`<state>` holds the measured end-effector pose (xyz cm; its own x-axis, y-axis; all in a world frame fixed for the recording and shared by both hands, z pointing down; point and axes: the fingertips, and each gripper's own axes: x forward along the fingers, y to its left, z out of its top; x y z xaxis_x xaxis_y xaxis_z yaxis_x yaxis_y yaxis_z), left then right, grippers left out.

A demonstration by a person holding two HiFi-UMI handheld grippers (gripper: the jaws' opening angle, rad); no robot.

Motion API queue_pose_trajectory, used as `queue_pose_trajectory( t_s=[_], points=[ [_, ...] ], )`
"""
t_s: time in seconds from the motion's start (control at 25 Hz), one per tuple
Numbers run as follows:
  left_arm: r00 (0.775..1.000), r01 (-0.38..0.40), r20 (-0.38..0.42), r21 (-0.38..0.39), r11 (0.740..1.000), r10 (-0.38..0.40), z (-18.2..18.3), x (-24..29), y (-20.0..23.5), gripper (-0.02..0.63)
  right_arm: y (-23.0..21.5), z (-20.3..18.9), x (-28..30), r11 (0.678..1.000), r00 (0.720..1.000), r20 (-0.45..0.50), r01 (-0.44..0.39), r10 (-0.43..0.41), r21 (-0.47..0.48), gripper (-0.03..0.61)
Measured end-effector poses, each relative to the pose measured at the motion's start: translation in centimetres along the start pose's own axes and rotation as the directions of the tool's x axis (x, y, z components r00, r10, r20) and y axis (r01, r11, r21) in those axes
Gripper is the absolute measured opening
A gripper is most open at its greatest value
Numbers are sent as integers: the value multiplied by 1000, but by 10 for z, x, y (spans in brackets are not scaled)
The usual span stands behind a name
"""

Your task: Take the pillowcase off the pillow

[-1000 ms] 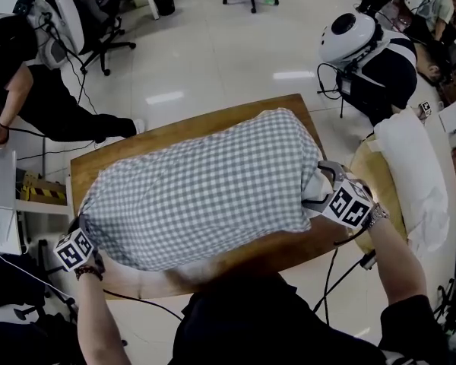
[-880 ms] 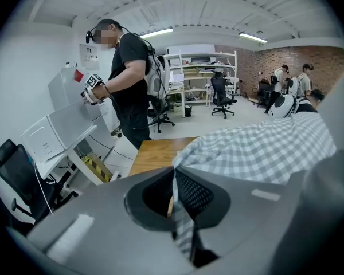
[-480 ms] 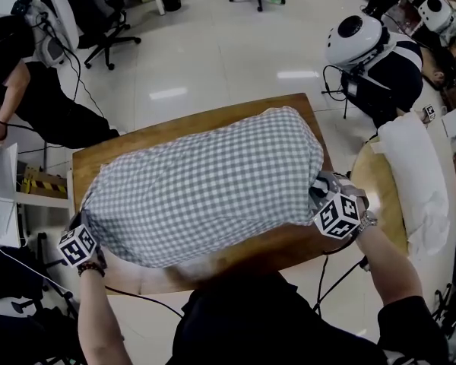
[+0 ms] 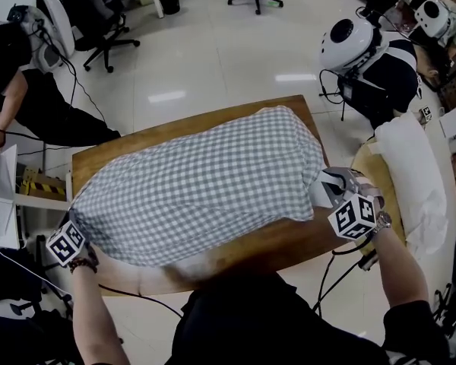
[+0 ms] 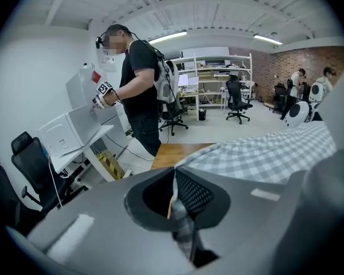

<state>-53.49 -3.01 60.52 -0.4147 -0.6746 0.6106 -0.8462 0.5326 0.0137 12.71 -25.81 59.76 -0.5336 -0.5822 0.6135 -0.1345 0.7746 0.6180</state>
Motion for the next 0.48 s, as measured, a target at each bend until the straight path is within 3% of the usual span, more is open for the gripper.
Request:
queue_pose_trajectory(
  t_s=[0.48],
  points=[
    [1000,-7,1,-55,998,8,6,-7,14,12,-49,-29,-47,995,996,-18,88,-87,53,15]
  ],
)
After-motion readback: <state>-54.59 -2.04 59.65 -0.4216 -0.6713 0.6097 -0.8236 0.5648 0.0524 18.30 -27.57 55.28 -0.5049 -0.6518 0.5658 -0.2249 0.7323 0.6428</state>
